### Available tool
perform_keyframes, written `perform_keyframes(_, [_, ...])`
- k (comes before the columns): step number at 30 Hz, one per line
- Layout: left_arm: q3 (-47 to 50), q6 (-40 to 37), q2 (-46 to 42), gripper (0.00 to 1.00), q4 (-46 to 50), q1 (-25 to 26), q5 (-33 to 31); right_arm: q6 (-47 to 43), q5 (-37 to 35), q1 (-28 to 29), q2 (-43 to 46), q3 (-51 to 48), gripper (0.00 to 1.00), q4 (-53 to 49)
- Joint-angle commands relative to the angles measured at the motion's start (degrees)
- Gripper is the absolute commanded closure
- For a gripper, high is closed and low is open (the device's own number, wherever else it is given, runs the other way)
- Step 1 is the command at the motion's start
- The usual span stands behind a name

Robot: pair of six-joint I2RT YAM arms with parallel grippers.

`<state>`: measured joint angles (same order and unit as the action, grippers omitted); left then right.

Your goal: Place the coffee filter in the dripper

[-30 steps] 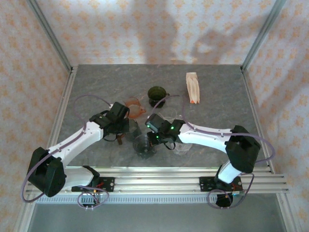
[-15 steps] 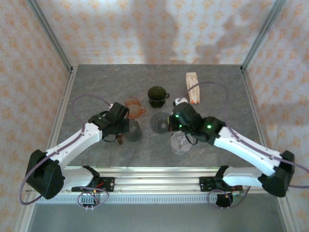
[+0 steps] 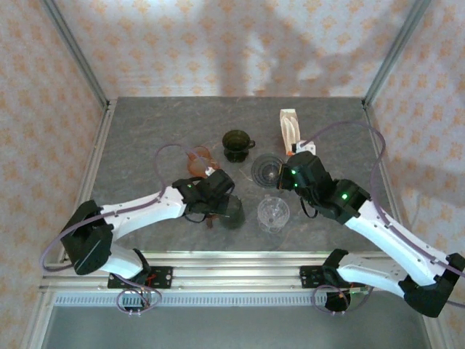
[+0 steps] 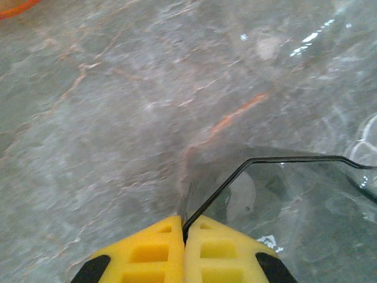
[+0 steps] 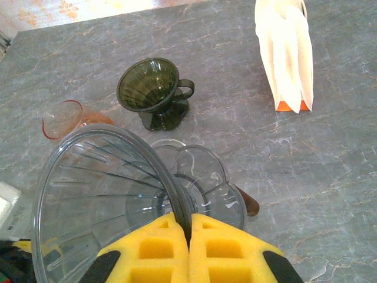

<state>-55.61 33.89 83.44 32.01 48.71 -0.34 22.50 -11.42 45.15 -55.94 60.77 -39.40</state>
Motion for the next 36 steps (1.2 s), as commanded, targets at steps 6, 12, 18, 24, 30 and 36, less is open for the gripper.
perform_keyframes(6, [-2.64,1.79,1.38,0.98,-2.45,0.77,-2.05,2.17,-1.3,-0.19,2.07,-1.13,1.0,-0.56])
perform_keyframes(12, [-2.23,2.42,1.55,0.92,-3.5,0.86,-0.6,3.08,-2.98,-0.23,3.06,-2.44,1.0,0.31])
perform_keyframes(18, [-1.99,1.6,0.44,0.84,-2.19,0.86,-1.62,3.8,-1.52,-0.24,2.95,-2.72,1.0,0.47])
perform_keyframes(24, [-2.77,0.69,-2.42,0.73,2.17,0.86,-4.74,4.73,2.39,-0.23,2.18,-3.12,1.0,1.54])
perform_keyframes(30, [-2.74,1.83,-10.92,0.51,3.37,0.87,-6.11,4.05,9.78,-0.23,-0.5,-1.81,1.0,2.16])
perform_keyframes(36, [-1.18,3.01,-22.77,0.01,6.06,0.86,-11.62,3.3,24.06,1.56,-6.37,0.17,1.0,4.67])
